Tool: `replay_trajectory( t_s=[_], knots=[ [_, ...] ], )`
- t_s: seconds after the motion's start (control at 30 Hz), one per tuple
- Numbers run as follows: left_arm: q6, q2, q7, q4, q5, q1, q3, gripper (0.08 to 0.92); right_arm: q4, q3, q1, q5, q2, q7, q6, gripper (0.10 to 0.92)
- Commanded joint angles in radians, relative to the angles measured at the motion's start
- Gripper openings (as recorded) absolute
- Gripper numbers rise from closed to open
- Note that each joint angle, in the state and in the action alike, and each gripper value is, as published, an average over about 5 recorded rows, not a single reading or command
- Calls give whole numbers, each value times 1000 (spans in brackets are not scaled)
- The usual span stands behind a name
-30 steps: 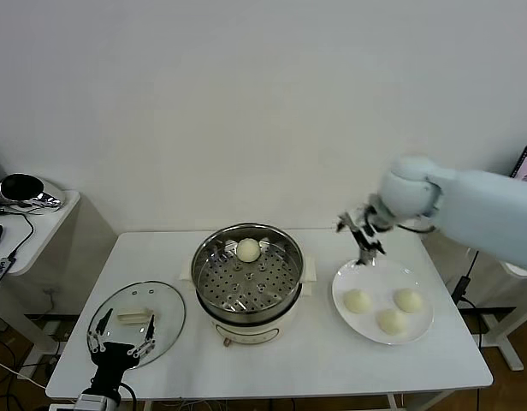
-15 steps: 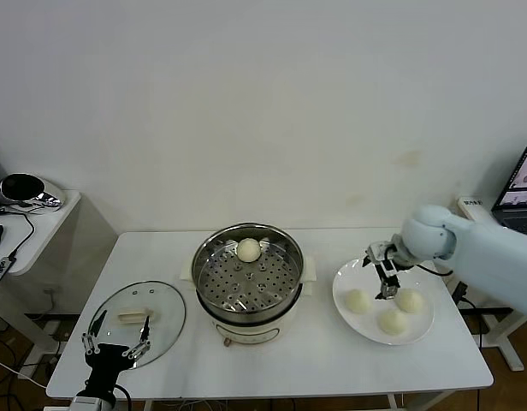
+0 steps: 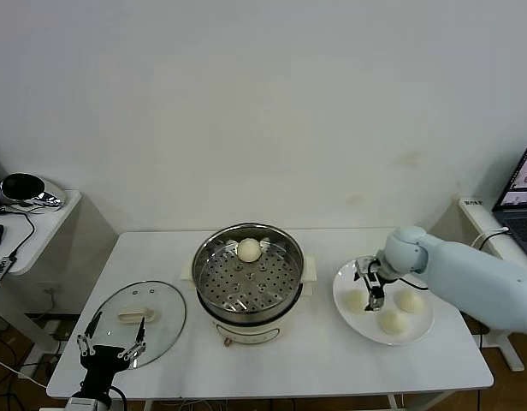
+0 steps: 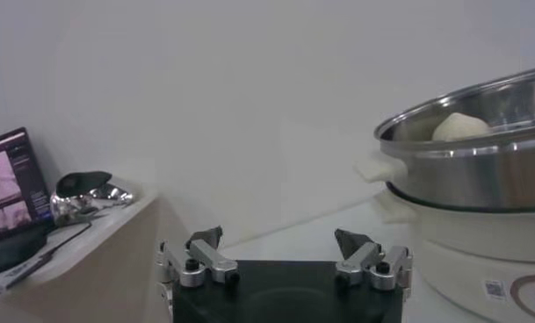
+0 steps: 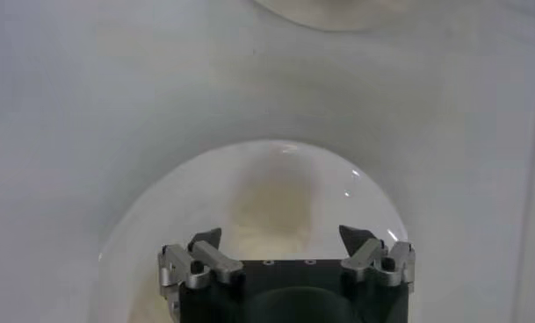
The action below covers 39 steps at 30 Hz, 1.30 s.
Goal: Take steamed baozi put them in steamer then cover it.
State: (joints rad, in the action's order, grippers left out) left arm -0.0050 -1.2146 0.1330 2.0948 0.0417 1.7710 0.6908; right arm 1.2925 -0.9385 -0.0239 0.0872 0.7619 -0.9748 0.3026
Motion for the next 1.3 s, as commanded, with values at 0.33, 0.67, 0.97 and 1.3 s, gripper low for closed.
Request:
replay_trajectory(
  t_s=[0.33, 0.67, 0.97, 1.3],
  knots=[
    [-1, 0, 0, -2, 0, -2, 0, 823, -79, 54, 55, 49, 51, -1, -11, 684],
    [0, 4, -2, -1, 0, -9, -2, 823, 83, -27, -171, -87, -61, -62, 42, 578],
    [3, 8, -3, -7, 1, -24, -18, 823, 218, -305, -652, -366, -58, -71, 124, 585],
    [3, 22, -2, -14, 10, -41, -21, 823, 215, -417, -831, -675, 253, 44, 264, 594]
  ],
)
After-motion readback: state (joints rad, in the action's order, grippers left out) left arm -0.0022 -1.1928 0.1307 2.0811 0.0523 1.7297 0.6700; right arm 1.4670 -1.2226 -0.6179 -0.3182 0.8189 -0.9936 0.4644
